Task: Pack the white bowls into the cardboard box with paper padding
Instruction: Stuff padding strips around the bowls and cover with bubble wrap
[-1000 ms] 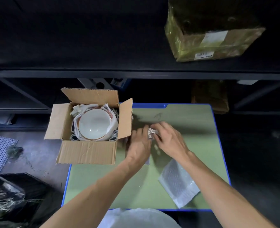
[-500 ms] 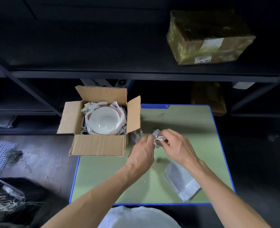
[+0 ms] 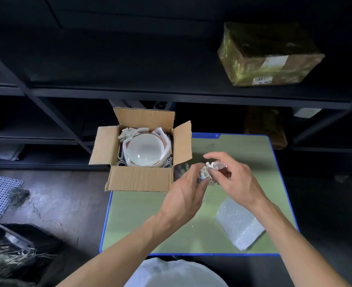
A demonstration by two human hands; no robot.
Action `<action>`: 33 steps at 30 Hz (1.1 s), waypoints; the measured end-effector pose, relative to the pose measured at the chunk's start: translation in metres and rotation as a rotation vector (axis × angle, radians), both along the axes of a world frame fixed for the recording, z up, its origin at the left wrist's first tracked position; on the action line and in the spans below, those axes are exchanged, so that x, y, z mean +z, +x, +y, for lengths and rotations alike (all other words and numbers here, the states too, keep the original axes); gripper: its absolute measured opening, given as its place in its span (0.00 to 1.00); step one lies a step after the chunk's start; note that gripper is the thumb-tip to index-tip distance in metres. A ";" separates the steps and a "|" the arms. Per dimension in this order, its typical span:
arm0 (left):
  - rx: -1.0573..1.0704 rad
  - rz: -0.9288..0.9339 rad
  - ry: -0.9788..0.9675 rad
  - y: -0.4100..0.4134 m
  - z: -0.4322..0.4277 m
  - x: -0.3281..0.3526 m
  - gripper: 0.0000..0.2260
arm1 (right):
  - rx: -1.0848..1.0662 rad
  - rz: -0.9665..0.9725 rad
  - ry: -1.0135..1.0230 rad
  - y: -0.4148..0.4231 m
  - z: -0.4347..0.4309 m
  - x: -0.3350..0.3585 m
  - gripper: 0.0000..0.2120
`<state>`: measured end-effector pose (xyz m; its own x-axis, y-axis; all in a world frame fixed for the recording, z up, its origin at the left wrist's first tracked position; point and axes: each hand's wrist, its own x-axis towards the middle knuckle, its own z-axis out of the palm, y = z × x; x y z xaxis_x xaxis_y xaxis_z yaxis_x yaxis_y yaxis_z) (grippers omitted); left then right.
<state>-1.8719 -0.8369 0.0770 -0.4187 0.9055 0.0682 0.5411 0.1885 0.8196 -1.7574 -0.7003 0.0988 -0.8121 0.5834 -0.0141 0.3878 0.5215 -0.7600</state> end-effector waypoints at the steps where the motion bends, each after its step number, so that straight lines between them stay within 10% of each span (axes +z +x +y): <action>1: 0.020 -0.011 0.016 -0.005 -0.005 0.003 0.10 | 0.027 0.017 0.005 -0.005 -0.003 0.005 0.13; 33: 0.363 -0.078 -0.208 -0.218 -0.082 0.003 0.11 | -0.119 -0.138 -0.175 -0.215 -0.117 -0.019 0.04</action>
<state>-2.0896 -0.9191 0.0803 -0.7099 0.6891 -0.1453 0.3466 0.5214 0.7797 -1.9726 -0.8169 0.0802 -0.7212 0.6538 -0.2289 0.5448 0.3312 -0.7704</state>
